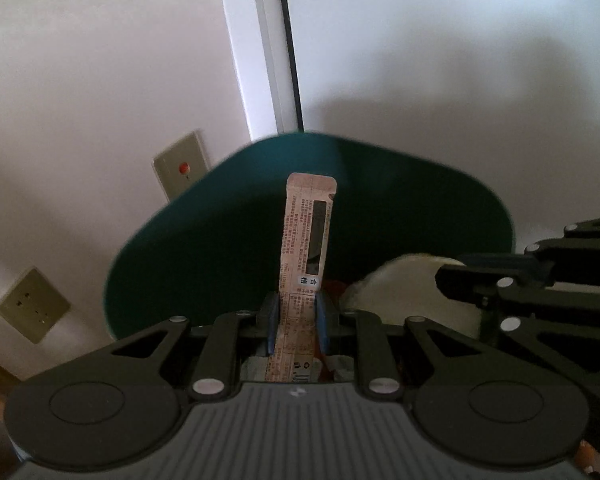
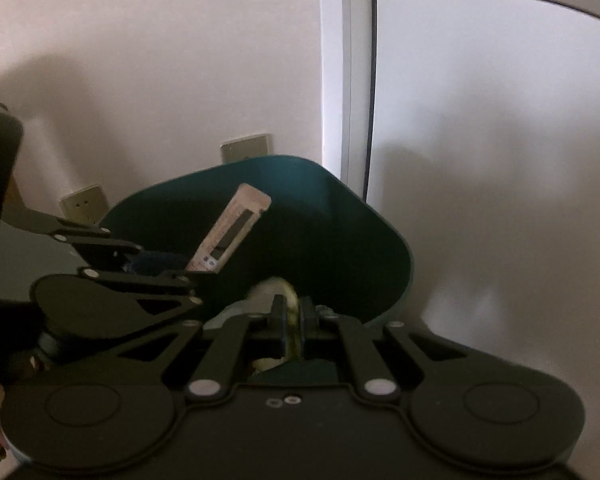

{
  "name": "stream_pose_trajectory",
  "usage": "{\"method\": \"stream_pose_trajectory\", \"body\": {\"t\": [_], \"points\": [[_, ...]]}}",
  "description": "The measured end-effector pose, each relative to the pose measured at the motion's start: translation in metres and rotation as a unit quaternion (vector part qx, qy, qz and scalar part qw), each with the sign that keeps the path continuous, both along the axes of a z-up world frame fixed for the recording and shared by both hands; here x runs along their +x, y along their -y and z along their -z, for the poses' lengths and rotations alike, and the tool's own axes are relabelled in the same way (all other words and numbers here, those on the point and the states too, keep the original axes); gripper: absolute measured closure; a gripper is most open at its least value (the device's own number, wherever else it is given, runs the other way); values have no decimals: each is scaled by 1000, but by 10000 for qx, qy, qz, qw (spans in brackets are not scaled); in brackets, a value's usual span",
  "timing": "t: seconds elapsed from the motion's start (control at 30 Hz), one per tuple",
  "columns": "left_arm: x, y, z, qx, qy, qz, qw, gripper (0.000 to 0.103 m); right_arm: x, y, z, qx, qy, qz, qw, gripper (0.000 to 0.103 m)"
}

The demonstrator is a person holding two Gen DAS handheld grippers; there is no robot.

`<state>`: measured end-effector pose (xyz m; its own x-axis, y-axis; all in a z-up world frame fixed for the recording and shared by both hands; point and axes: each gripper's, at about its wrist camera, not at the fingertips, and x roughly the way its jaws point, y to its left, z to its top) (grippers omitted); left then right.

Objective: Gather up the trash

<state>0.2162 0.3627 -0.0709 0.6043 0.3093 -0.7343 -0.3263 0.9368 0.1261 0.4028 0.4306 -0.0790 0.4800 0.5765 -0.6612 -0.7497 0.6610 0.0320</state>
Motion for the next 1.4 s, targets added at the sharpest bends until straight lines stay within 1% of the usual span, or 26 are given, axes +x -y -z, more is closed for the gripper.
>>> {"method": "stream_pose_trajectory", "body": {"t": [0.1,0.2,0.3,0.37,0.43,0.47,0.53,0.6,0.7,0.8,0.9,0.97,1.03,1.1,1.2,1.4], "points": [[1,1,6,-94,-92,38,9999,83,2,2,-2,43,-57,-30,10000,91],[-3,5,9,-189,-129,20,9997,82,-3,6,-4,68,39,-31,10000,87],[-8,5,9,-363,-98,-38,9993,77,-8,14,-6,169,33,0,9999,84],[-14,6,6,-454,-38,-67,9989,68,-11,19,-11,235,64,19,9997,83],[-21,9,1,-446,48,-113,9989,36,-16,26,-16,286,102,62,9995,81],[-25,11,-4,-393,128,-154,9990,32,-18,29,-20,325,122,80,9994,79],[-34,17,-14,-323,256,-148,9990,31,-22,38,-27,440,136,77,9989,72],[-44,23,-25,-277,352,-173,9988,31,-30,47,-36,525,197,57,9984,70],[-56,33,-41,-103,532,-136,9984,31,-41,61,-47,655,284,2,9974,68],[-68,44,-55,17,748,-76,9972,23,-52,76,-60,814,358,-14,9960,67],[-78,54,-64,146,927,-71,9956,22,-63,89,-68,958,387,-53,9946,66],[-90,63,-70,210,1027,-109,9944,19,-72,101,-74,1046,403,-100,9936,65],[-102,72,-77,281,1116,-173,9932,11,-79,111,-78,1157,417,-157,9923,58],[-110,80,-81,358,1189,-221,9920,6,-88,121,-83,1243,445,-207,9910,54],[-130,95,-90,462,1317,-325,9897,6,-100,135,-88,1351,515,-295,9891,52],[-157,113,-93,353,1535,-474,9864,6,-126,163,-95,1540,608,-378,9855,48]]}}
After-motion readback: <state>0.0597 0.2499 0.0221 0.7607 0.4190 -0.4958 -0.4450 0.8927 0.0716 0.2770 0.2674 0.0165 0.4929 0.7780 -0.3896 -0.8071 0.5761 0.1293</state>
